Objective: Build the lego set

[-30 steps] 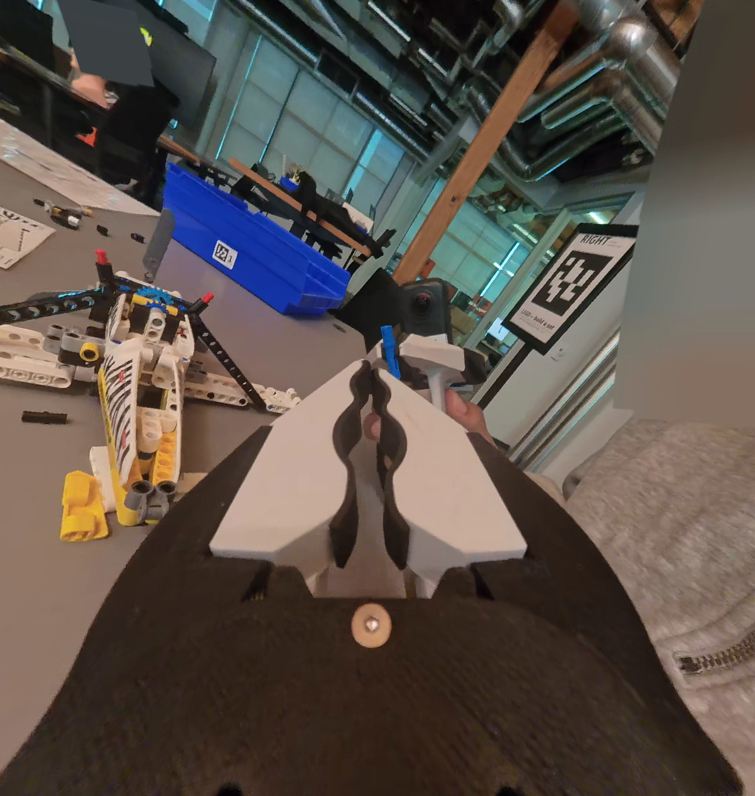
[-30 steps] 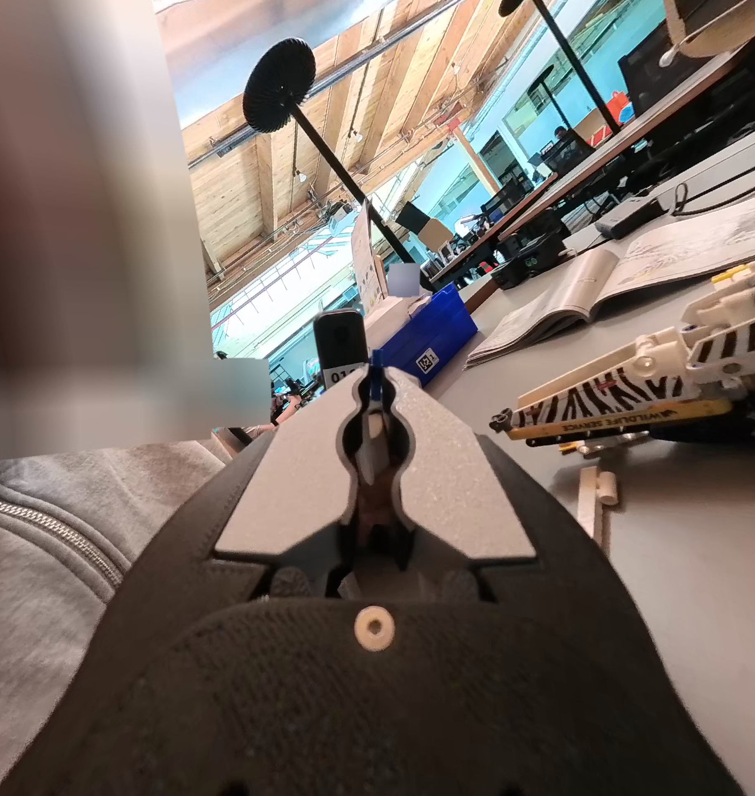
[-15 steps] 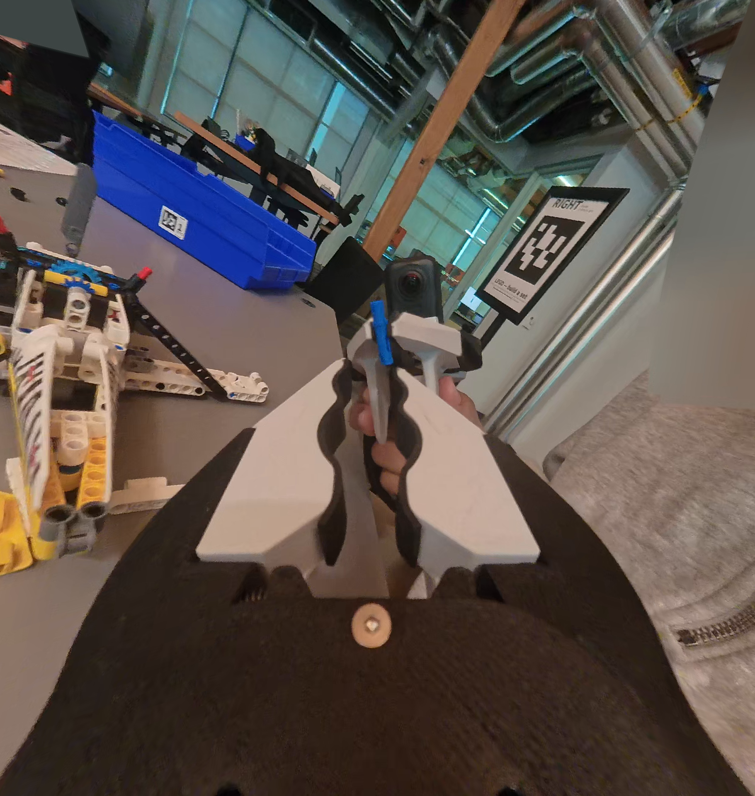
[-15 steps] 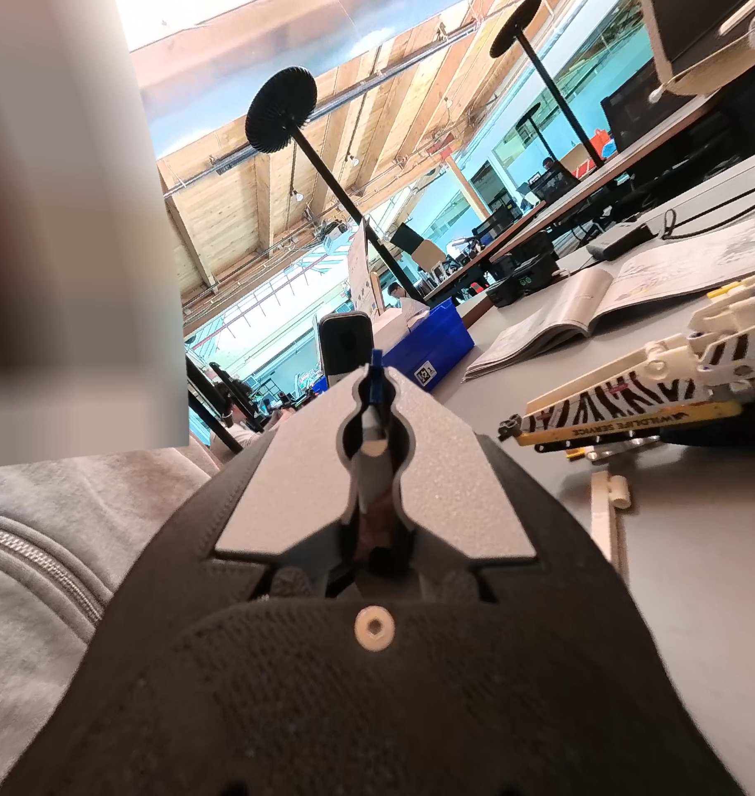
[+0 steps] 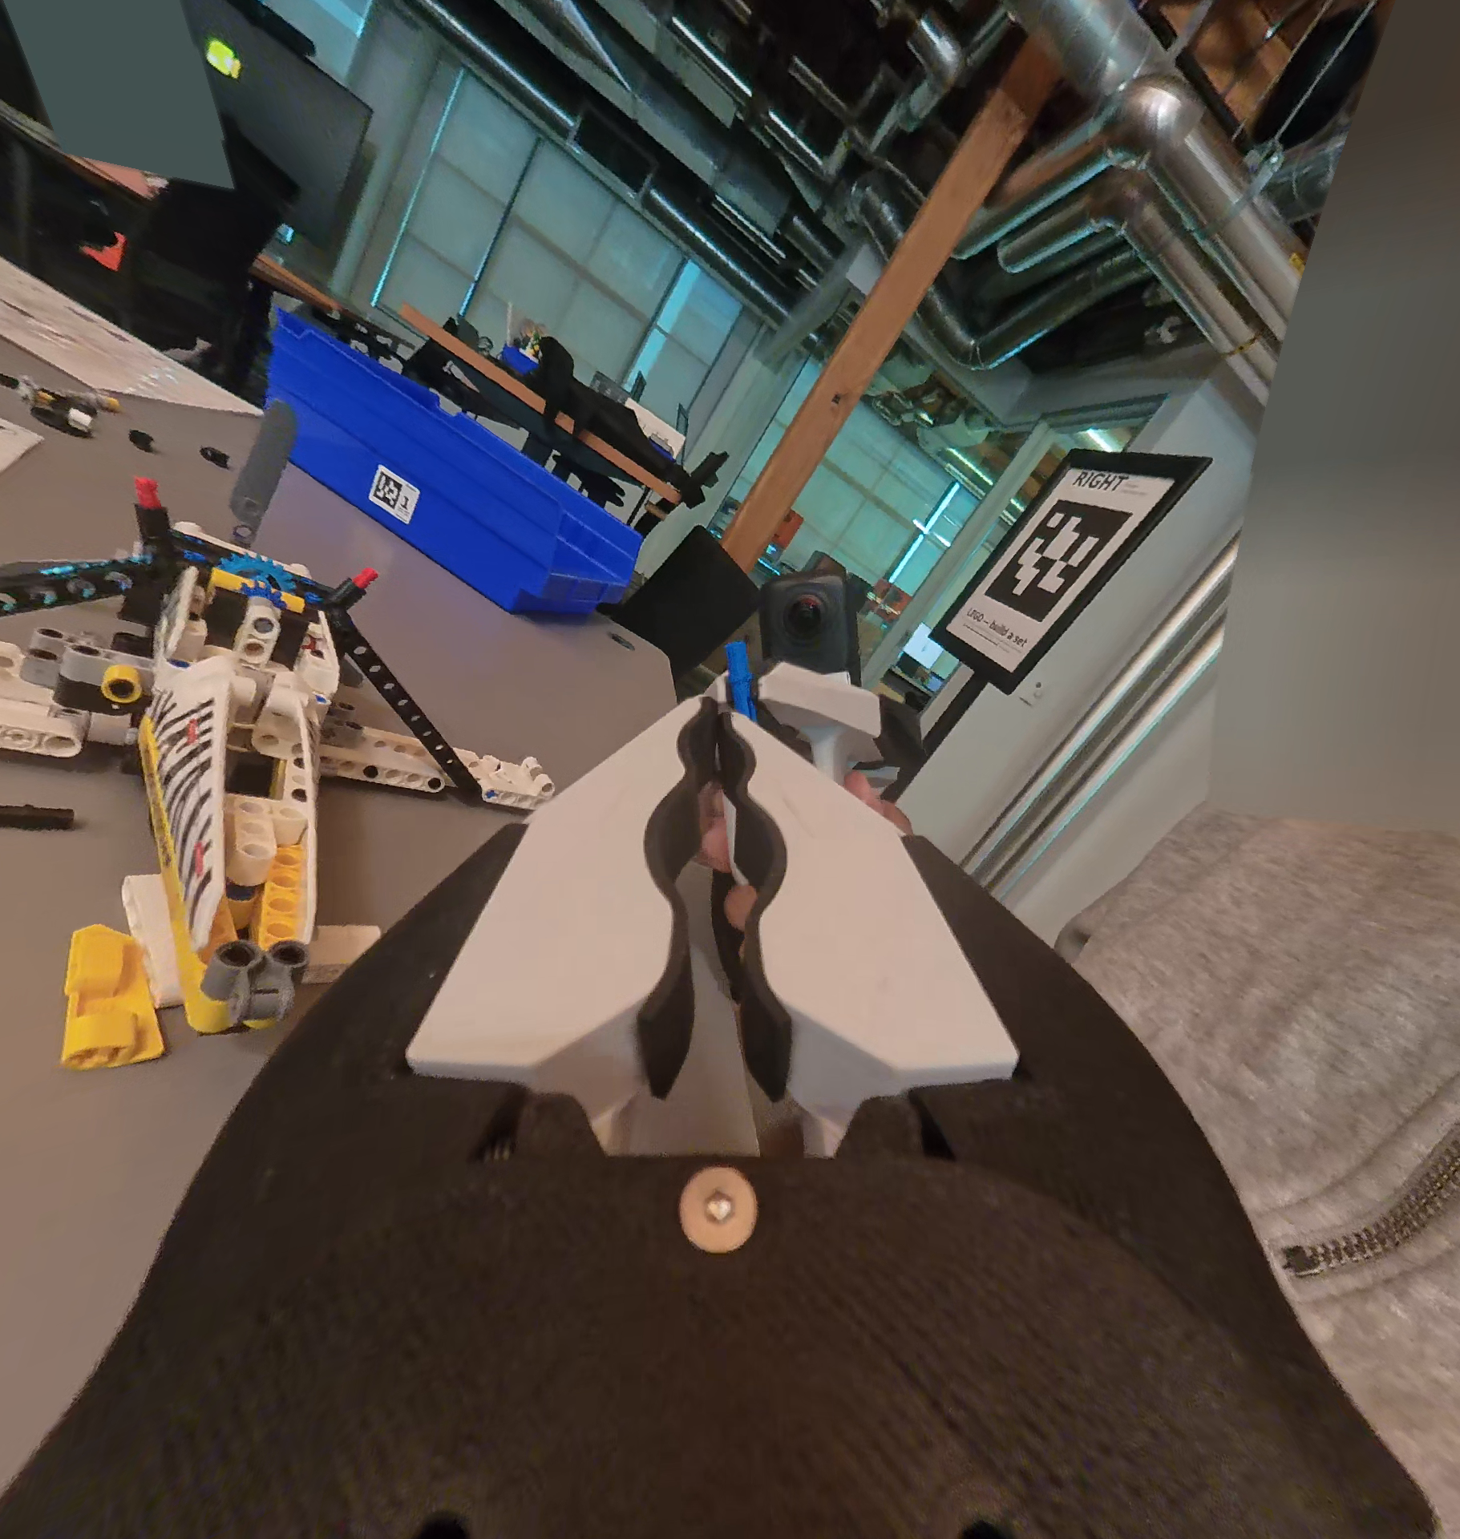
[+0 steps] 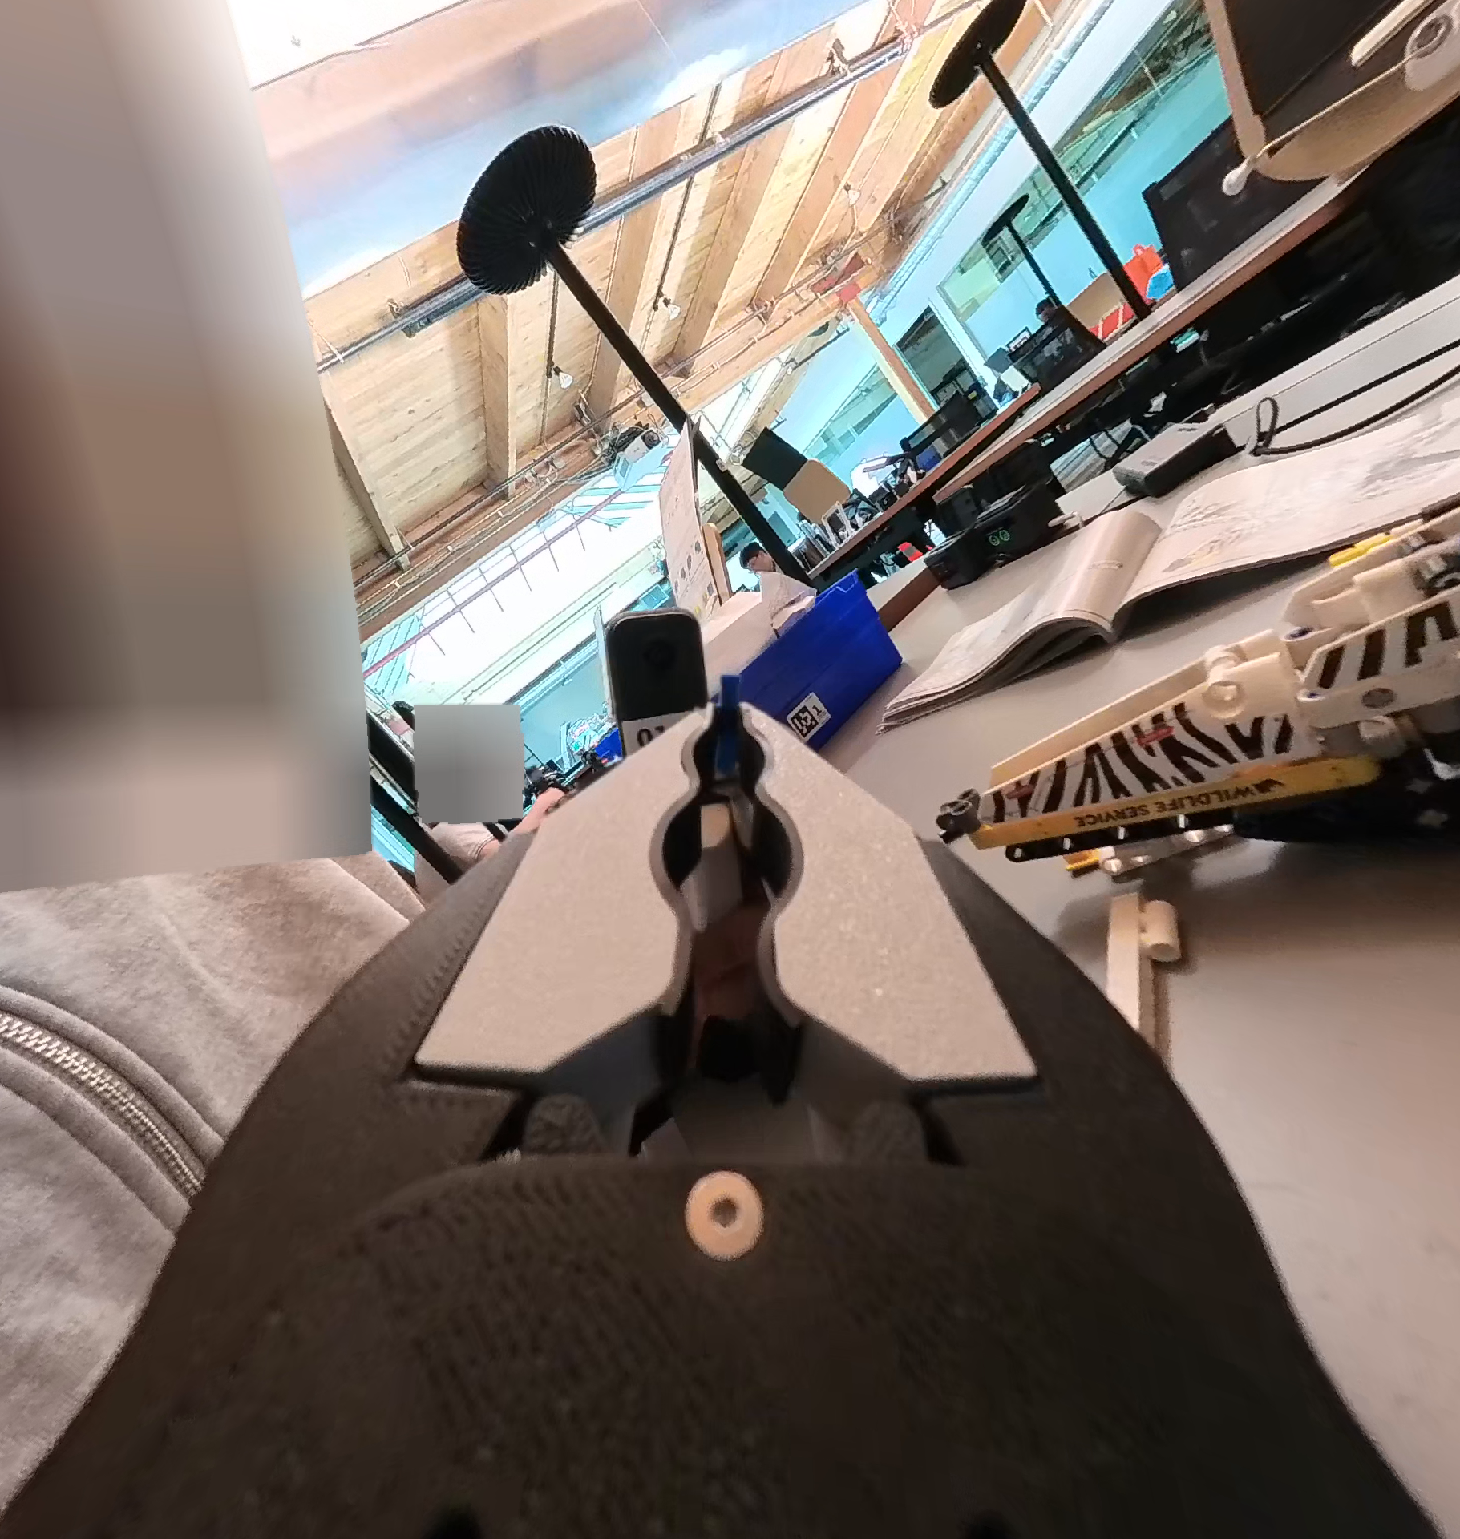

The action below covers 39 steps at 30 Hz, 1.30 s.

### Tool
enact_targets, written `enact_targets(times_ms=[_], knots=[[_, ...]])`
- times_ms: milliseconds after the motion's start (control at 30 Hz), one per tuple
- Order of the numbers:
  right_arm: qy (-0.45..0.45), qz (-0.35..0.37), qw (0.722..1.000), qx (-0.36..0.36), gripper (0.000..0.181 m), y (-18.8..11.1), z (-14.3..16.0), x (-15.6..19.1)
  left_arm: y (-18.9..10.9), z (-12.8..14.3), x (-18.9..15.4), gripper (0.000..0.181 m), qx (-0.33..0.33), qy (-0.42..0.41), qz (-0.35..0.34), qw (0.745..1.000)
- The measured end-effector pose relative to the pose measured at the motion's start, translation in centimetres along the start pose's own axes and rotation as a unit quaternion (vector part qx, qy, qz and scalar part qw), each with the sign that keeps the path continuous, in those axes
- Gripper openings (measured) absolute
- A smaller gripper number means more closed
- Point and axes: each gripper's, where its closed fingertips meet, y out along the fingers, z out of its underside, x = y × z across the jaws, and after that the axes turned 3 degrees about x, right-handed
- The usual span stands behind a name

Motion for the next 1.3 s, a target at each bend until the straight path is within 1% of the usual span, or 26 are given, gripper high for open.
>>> enact_targets(times_ms=[67, 333, 600, 700, 867, 1000, 1300], knots=[[0.001, 0.001, 1.000, 0.003, 0.001, 0.0, 0.1, -0.2, -0.2, -0.3, 0.1, 0.000, -0.009, -0.003, -0.003, 1.000], [0.006, 0.000, 1.000, -0.008, 0.001, -0.1, -0.3, -0.3, -0.1, -0.2, 0.3, 0.000, -0.008, -0.007, -0.007, 1.000], [-0.002, -0.008, 1.000, -0.013, 0.002, 0.0, -0.5, -0.1, 0.2, 0.2, 0.9, 0.013, 0.002, -0.006, -0.026, 1.000], [-0.007, -0.006, 1.000, -0.011, 0.001, 0.1, -0.5, -0.1, 0.6, 0.9, 0.7, 0.018, 0.019, -0.019, -0.014, 1.000], [-0.015, -0.005, 1.000, -0.002, 0.001, 0.4, -0.1, 0.0, 0.9, 1.5, 0.5, 0.017, 0.035, -0.014, -0.010, 0.999], [-0.021, 0.002, 1.000, 0.001, 0.001, 0.4, -0.1, -0.2, 0.7, 1.1, 0.1, 0.000, 0.029, -0.007, -0.002, 1.000], [-0.017, 0.004, 1.000, -0.005, 0.001, 0.1, -0.3, -0.4, 0.4, 0.7, 0.2, 0.000, 0.019, -0.004, -0.007, 1.000]])
